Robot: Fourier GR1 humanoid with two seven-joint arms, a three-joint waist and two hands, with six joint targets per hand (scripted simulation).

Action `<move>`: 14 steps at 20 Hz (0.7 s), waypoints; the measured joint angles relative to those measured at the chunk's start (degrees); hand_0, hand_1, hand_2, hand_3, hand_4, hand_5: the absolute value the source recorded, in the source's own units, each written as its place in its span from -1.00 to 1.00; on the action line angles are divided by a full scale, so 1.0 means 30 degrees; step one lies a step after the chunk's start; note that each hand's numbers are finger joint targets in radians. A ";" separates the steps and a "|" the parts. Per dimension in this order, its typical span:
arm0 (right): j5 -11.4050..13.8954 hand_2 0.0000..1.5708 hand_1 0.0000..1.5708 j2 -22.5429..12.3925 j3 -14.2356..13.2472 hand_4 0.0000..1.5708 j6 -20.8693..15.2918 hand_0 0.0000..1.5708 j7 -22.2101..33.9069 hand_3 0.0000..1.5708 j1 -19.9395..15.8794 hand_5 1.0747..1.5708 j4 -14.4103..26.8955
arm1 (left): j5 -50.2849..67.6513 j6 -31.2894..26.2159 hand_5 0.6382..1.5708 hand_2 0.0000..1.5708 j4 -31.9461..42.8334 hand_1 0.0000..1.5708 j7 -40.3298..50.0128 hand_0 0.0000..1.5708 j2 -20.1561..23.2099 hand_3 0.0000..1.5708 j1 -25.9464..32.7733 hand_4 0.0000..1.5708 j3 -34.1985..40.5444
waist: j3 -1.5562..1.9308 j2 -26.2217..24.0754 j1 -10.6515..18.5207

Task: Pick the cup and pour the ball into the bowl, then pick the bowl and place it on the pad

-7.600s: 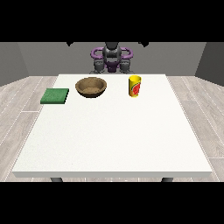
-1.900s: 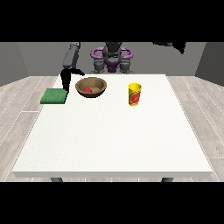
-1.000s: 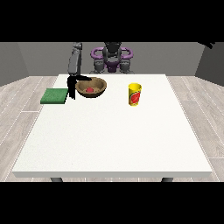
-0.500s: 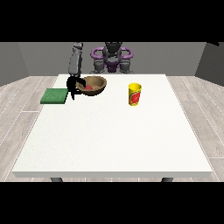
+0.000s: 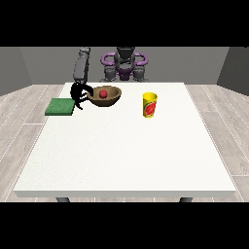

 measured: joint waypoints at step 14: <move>0.0549 1.00 1.00 -0.4898 0.0060 0.25 0.1128 1.00 0.6629 1.00 -0.2661 1.00 -0.0729 | -0.0363 -0.0851 0.99 -1.00 0.2852 -1.00 -0.2055 -1.00 0.1191 -1.00 0.1706 -0.12 0.0868 | 0.0270 -0.0753 -0.1752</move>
